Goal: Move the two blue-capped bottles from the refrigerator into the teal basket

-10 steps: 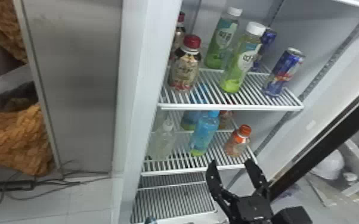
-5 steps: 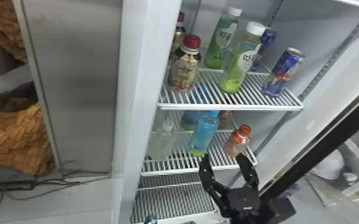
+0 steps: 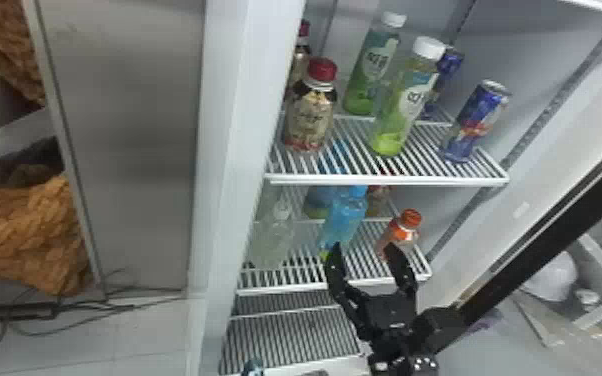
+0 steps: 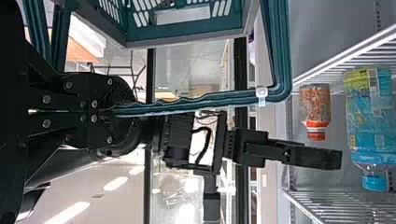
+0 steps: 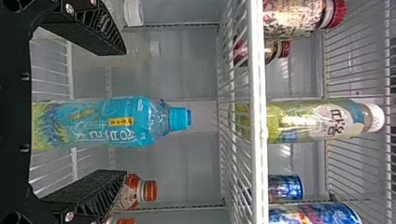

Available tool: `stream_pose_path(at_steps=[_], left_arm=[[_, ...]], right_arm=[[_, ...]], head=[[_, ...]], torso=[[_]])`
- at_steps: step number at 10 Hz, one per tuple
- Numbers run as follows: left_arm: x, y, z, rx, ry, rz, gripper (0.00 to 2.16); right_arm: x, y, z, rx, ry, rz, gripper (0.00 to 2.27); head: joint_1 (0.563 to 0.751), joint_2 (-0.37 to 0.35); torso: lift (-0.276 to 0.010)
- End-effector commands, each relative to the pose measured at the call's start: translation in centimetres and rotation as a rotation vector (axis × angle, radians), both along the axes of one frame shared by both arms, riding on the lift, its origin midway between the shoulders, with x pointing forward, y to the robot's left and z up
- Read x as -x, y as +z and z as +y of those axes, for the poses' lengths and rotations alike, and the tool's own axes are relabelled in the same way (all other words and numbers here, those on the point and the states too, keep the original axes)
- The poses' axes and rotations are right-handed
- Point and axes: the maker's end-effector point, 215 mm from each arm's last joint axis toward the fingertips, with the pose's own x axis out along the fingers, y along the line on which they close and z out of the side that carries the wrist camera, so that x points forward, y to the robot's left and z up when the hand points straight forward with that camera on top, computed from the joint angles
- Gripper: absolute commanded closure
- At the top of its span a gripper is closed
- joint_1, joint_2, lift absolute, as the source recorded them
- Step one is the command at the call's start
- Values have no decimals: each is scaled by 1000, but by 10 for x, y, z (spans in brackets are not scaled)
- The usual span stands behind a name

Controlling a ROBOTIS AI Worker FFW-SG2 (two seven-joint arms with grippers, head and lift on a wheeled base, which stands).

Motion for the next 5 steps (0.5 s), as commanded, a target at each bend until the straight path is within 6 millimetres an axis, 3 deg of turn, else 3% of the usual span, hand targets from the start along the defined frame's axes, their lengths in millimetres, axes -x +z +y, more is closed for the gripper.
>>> stream_pose_path(at_steps=[1, 5], left_arm=[[0, 0, 0, 0, 0, 1, 1134], [1, 1, 0, 5, -1, 3, 1134]], right_arm=[[-11, -6, 2, 2, 3, 4, 101], [-43, -19, -3, 12, -2, 16, 98]], head=[[695, -350], [695, -350]], torso=[[-137], [-137]])
